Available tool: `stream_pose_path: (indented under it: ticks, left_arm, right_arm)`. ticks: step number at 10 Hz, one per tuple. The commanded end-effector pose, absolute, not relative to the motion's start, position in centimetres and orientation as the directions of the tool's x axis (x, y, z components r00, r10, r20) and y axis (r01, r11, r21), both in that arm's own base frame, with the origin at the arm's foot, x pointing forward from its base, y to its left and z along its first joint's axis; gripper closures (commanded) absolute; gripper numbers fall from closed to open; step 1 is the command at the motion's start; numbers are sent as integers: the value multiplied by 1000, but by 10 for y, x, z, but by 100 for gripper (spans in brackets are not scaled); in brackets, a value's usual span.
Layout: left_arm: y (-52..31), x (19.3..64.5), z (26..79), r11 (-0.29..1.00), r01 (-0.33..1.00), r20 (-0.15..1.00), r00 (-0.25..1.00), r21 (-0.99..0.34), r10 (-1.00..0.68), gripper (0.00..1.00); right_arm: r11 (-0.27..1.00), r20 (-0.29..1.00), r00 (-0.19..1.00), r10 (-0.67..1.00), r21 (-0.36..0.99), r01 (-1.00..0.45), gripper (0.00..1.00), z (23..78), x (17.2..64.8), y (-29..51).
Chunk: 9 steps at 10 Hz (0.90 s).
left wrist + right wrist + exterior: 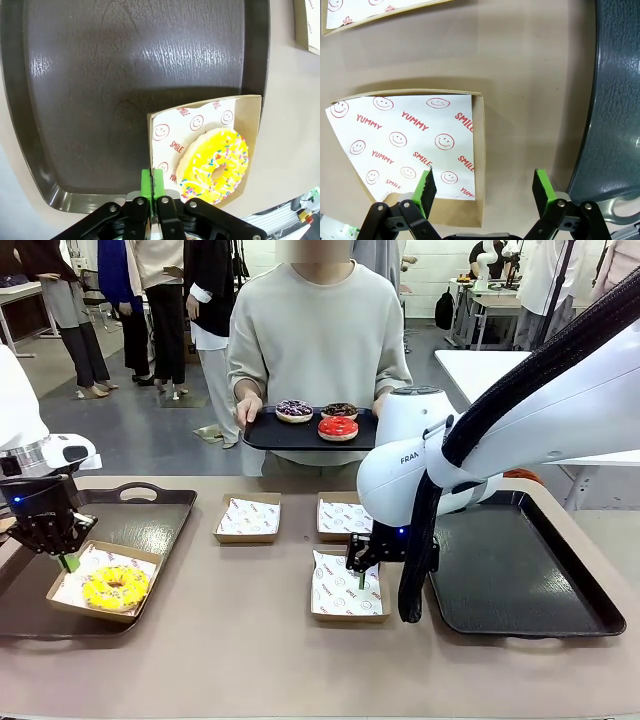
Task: Individually package the donuts and arrange them on the tray.
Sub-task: Place the picked Paper togo box on the Handle tray while simultaneously picking up another Paper togo box from the table with the other hand.
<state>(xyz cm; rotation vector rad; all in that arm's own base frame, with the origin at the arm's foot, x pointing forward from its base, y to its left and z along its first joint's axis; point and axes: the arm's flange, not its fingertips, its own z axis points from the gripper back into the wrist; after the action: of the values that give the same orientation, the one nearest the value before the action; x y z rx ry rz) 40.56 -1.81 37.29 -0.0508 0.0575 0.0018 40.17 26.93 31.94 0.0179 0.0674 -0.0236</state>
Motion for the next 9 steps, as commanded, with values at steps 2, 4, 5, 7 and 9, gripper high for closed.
stream_pose_path:
  ticks: [2, 4, 5, 7, 9]
  left_arm:
    - [-24, 410, 367, 999, -13, -59, 998, -43, 10, 99]
    - [-23, 409, 367, 999, -11, -55, 998, -39, 8, 45]
    - [-23, 409, 367, 999, -9, -56, 998, -37, 7, 44]
    - [-21, 408, 368, 999, -10, -56, 998, -41, 8, 0]
    - [-20, 407, 368, 999, -10, -58, 998, -44, 7, 23]
  right_arm:
    - [999, -54, 998, -32, 26, 34, 0, 314, 399, 270]
    - [999, -51, 998, -20, 29, 22, 58, 313, 399, 271]
    - [999, -53, 998, -19, 31, 21, 58, 313, 399, 271]
    - [999, -53, 998, -18, 33, 19, 63, 313, 400, 273]
    - [999, -53, 998, -17, 34, 19, 100, 313, 400, 274]
